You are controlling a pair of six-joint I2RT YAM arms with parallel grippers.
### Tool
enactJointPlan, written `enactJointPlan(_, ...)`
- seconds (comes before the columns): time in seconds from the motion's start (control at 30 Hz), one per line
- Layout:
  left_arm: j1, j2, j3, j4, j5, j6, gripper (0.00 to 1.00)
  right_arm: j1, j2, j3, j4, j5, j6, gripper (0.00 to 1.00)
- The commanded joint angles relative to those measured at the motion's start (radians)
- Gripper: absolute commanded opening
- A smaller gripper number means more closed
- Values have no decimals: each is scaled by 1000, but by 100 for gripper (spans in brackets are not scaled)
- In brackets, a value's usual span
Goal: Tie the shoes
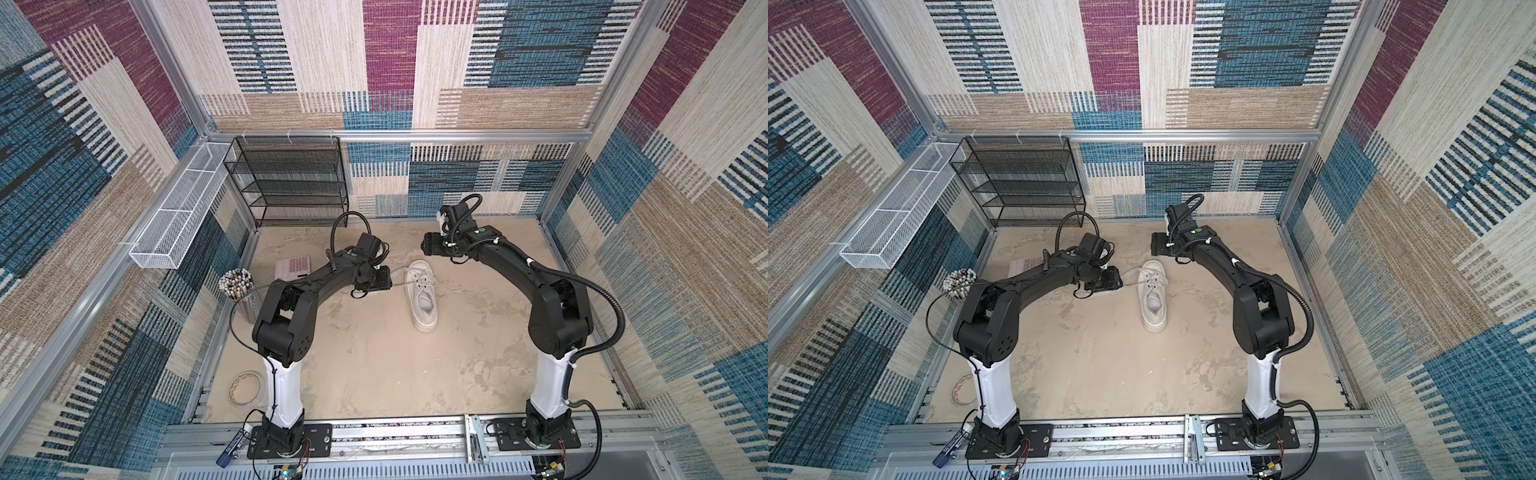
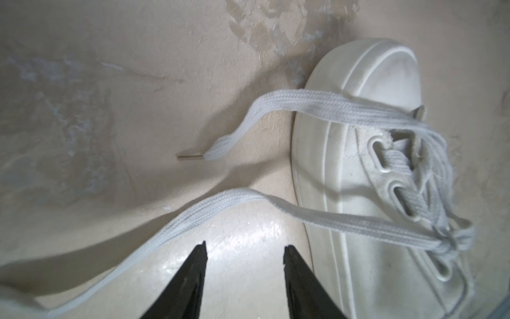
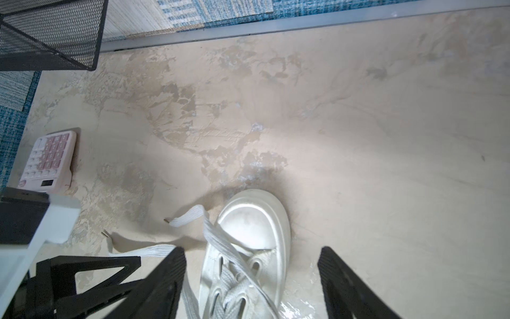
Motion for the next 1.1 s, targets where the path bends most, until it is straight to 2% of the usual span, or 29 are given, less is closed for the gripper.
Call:
enactJointPlan(0.0,-11,14,29,41,43,-26,45,-12,-27,-22,33,13,-19,78)
enactJointPlan(0.23,-36,35,34,1,35,149,47,-32,-51,-58,43,6,-24,78)
enactJointPlan(0.4,-54,44,51,0,-30,247,47,-33,-59,-57,45,0,-32,78)
enactJointPlan(0.6,-60,85,94,-11,-15,379,47,-35,-63,-57,29,-1,-47,78)
enactJointPlan(0.83,-59,109,109,-16,-8,335,49,-39,-72,-95,34,-1,-48,78)
enactJointPlan(0.9,-60,106,107,-17,-79,311,47,-39,-70,-91,30,-1,-48,78)
enactJointPlan(0.97,-49,101,103,-31,-105,279,45,-41,-74,-91,26,2,-46,78)
enactJointPlan(1.07,-26,94,102,-62,-50,196,44,-40,-78,-106,37,3,-48,78)
